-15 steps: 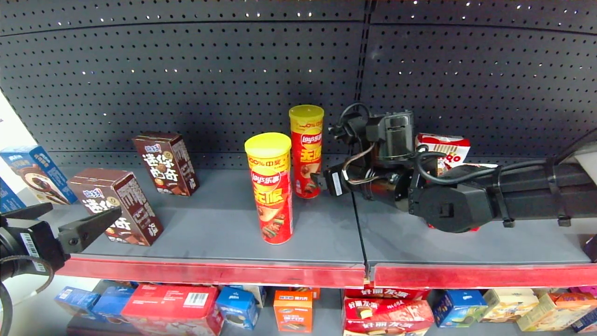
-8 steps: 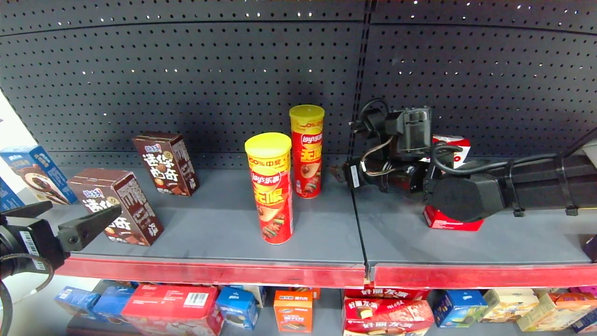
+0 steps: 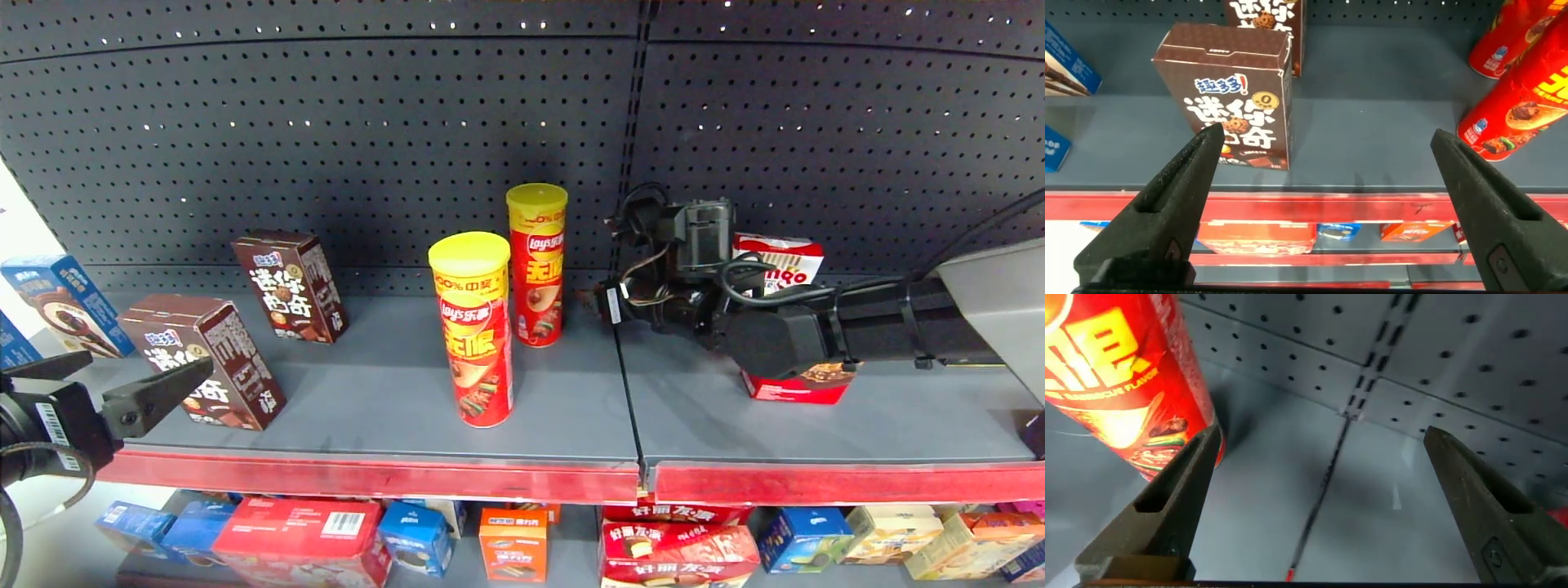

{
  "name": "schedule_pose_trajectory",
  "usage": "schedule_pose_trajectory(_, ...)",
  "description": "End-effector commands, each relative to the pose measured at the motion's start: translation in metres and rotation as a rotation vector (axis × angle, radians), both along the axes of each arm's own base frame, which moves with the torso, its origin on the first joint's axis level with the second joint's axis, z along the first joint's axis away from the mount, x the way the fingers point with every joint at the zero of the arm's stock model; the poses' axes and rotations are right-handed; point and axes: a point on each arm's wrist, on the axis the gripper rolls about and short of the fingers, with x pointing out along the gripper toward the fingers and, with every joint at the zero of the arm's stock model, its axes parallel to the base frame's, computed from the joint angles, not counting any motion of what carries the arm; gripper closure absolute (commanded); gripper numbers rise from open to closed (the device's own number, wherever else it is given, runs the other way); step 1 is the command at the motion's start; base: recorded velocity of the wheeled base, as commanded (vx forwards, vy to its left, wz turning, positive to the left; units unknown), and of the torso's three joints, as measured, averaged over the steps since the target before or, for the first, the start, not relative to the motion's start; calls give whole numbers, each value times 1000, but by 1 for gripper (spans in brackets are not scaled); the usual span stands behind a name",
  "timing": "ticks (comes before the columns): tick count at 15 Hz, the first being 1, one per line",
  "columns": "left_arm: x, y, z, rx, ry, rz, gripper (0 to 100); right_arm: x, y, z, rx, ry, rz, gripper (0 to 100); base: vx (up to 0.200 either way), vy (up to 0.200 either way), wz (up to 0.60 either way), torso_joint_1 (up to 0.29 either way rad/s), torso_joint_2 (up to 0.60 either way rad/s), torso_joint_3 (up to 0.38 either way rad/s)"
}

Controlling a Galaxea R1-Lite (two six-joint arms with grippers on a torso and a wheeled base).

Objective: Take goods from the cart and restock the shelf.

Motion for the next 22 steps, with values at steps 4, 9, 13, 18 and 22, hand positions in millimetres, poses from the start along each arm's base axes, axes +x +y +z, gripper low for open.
schedule_pose_trajectory(4, 0, 0, 0, 0, -2, 1, 0, 8, 9, -14, -11, 17, 8, 0, 0, 0, 0, 0, 0, 0)
schedule_pose_trajectory(9, 0, 0, 1, 0, -5, 1, 0, 9, 12, -17, -15, 19, 11, 0, 0, 0, 0, 0, 0, 0)
schedule_pose_trajectory(13, 0, 0, 1, 0, -3, 1, 0, 22, 11, -20, -12, 9, -7, 0, 0, 0, 0, 0, 0, 0)
schedule_pose_trajectory(18, 0, 0, 0, 0, -2, 1, 0, 36, 20, -25, -14, -15, -2, 0, 0, 0, 0, 0, 0, 0)
schedule_pose_trajectory(22, 0, 0, 1, 0, -3, 1, 0, 34, 23, -26, -17, -16, 1, 0, 0, 0, 0, 0, 0, 0)
